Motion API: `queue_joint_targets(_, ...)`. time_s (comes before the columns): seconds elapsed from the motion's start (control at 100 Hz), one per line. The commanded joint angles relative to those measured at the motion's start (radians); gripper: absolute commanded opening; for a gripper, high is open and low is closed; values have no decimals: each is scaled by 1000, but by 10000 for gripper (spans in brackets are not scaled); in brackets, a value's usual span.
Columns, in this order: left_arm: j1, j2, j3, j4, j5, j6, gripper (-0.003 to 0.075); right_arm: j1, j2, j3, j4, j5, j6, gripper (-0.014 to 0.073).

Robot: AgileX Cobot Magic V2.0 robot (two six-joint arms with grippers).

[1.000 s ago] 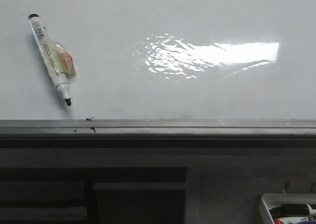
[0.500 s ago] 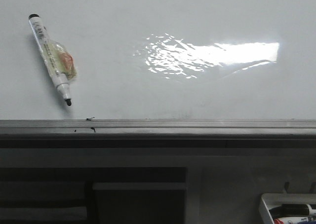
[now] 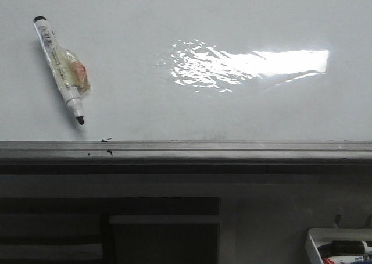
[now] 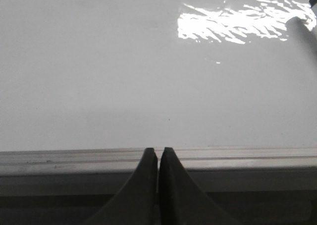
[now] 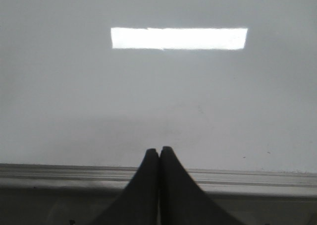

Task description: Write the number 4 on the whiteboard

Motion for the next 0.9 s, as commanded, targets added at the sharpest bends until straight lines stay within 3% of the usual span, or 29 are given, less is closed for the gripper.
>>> queue_joint_targets(0.0, 2, -28, 17, 3, -121, -1, -20, -4, -18, 22, 46, -81, 20, -62)
queue_joint_targets(0.06, 3, -28, 17, 3, -127, -1, -20, -4, -6, 20, 117, -53, 31, -62)
queue_joint_targets(0.32, 6, -2, -54, -30, -77, -109, -21, -2, 196, -70, 125, 50, 31, -62)
queue_joint_targets(0.48, 13, 136, -146, -6, -68, -109, -21, 0, 374, -139, 131, 45, 31, -62)
queue_joint_targets(0.7, 13, 281, -241, 6, -162, -107, -12, 6, 385, -153, 131, -72, 31, -62)
queue_joint_targets(0.77, 6, 305, -243, 4, -218, -107, 64, 6, 385, -153, 131, -81, 31, -62)
queue_joint_targets(0.89, -2, 333, -243, 4, -324, -107, 344, 6, 385, -153, 131, -79, 31, -62)
